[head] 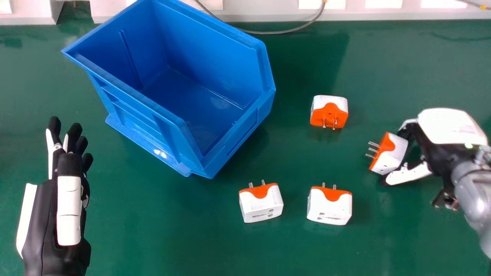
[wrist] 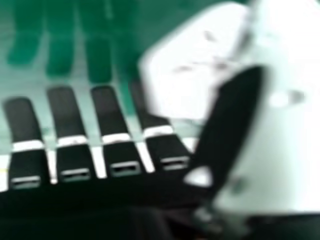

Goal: Pick all objects and put in blue box

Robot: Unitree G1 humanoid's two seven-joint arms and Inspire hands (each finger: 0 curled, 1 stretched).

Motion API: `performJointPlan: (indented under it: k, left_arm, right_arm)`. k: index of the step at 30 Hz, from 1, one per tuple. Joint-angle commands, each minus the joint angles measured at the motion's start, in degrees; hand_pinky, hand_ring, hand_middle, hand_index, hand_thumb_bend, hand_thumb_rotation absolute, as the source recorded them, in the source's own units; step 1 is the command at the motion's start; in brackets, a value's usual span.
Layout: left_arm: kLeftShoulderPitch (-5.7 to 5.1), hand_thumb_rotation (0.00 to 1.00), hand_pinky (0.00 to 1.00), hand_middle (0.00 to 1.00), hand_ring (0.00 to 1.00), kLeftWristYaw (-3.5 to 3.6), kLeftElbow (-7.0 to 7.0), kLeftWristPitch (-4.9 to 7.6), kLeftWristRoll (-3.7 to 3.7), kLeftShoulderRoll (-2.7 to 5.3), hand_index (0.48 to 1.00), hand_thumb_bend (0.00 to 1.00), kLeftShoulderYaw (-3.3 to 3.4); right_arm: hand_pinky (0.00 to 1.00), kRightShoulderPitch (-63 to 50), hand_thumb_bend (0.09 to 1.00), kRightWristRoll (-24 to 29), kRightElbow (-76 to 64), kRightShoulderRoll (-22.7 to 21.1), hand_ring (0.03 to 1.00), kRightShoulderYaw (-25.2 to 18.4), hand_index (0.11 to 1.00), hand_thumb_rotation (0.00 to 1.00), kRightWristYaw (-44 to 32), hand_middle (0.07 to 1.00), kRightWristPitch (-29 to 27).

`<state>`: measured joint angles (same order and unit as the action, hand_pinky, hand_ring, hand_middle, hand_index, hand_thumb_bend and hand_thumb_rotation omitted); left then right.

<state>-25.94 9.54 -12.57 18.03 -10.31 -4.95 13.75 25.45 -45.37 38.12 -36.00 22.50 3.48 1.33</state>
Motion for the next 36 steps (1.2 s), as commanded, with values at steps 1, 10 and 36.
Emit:
performJointPlan:
  k: [1,10,36]
  left_arm:
    - [-0.13,0.99,1.00,1.00,1.00,-0.41,-1.54,-0.02,0.02,-0.04,1.000,0.92,0.07]
    - [0.74,0.99,1.00,1.00,1.00,-0.52,-0.84,0.03,0.29,-0.39,1.000,0.92,0.09]
    - [1.18,1.00,1.00,1.00,1.00,-0.64,-0.65,-0.30,0.71,-0.58,1.000,0.90,0.18]
  right_arm:
    - [0.35,-1.38,0.492,-1.30,1.00,-0.20,0.448,1.07,0.491,0.14,0.20,0.520,0.83]
    - [0.40,-2.80,0.486,-0.38,-1.48,-0.62,0.503,0.72,0.493,0.16,-0.01,0.572,1.71]
    - [0.07,-25.21,0.492,3.98,-37.99,-4.03,0.115,-15.69,0.470,0.15,1.63,0.171,4.03]
